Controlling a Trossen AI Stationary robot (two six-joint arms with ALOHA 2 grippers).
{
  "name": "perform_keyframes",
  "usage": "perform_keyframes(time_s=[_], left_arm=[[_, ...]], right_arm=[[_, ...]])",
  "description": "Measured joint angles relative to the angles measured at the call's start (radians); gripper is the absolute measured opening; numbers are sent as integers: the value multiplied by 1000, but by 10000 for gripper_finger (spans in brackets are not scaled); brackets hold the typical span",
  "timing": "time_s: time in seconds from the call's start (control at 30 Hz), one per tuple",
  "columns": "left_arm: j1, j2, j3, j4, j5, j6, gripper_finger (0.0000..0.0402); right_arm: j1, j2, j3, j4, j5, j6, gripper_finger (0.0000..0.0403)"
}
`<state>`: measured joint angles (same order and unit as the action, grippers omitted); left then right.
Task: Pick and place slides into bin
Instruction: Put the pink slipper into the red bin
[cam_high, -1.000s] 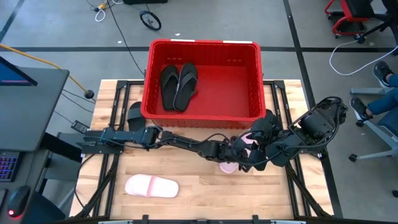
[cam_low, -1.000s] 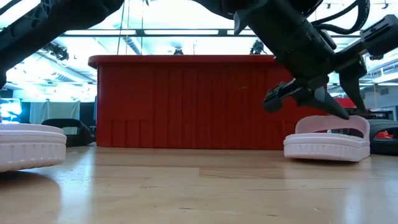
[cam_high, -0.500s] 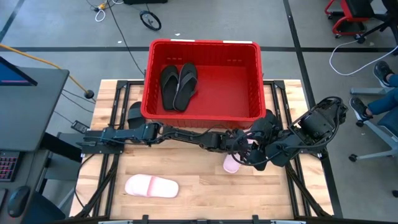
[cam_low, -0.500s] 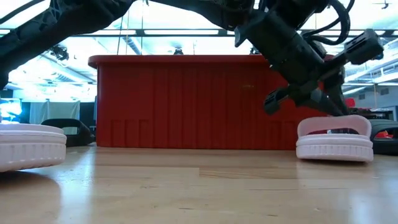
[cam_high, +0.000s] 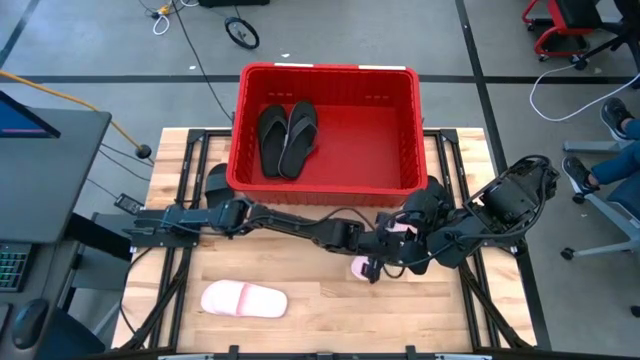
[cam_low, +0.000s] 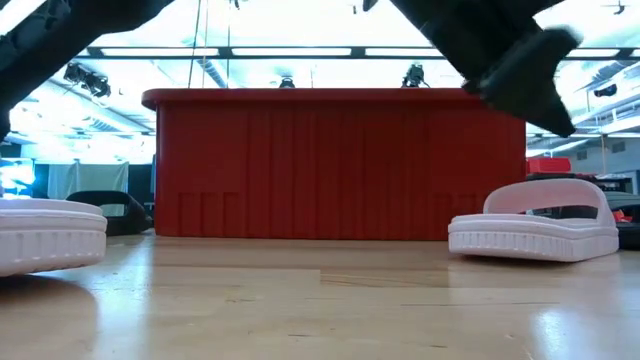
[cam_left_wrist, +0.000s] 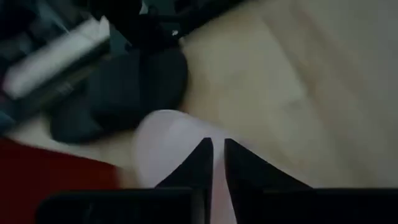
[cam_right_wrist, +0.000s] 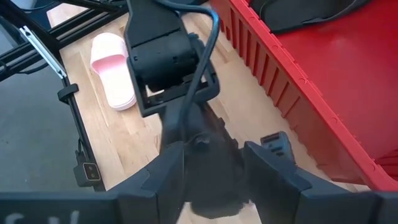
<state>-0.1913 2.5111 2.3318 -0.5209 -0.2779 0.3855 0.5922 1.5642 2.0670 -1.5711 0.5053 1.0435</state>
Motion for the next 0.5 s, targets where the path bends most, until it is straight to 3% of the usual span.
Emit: perform_keyframes(time_s=[0.13, 0.5], left_arm=[[-12, 4, 0, -4, -51, 227, 85], [18, 9, 0, -35, -63, 229, 212]], right_arm=[[0, 0, 0, 0, 0, 0, 173], [0, 0, 0, 0, 19, 0, 173]])
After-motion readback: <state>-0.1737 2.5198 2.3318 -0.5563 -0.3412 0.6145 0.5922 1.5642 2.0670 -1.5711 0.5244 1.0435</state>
